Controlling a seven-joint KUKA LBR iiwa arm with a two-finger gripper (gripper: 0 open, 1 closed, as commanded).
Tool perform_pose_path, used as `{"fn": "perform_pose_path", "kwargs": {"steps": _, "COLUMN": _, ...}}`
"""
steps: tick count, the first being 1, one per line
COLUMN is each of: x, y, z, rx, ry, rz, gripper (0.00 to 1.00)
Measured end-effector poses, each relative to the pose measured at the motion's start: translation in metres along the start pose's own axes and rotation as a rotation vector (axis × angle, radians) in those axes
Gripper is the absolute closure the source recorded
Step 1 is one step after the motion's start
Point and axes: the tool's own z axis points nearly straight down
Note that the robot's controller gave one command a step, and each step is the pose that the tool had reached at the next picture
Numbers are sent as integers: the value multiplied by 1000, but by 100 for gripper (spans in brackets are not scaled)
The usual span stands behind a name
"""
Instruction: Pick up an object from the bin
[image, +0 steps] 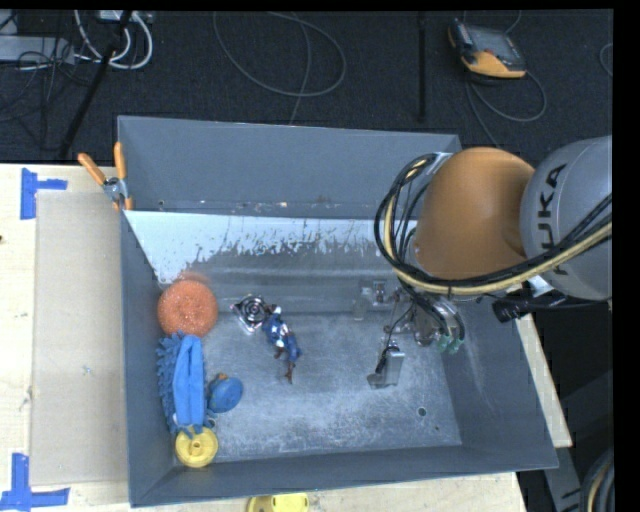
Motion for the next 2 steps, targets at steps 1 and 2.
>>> {"fn": "perform_pose_path", "kwargs": {"steps": 1, "x": -1, "y": 0, "z": -5, "rx": 0, "ry": -8, "rz": 0, "gripper": 0}}
{"fn": "perform_pose_path", "kwargs": {"steps": 2, "x": -42, "y": 29, "z": 29, "rx": 0, "ry": -17, "rz": 11, "gripper": 0}}
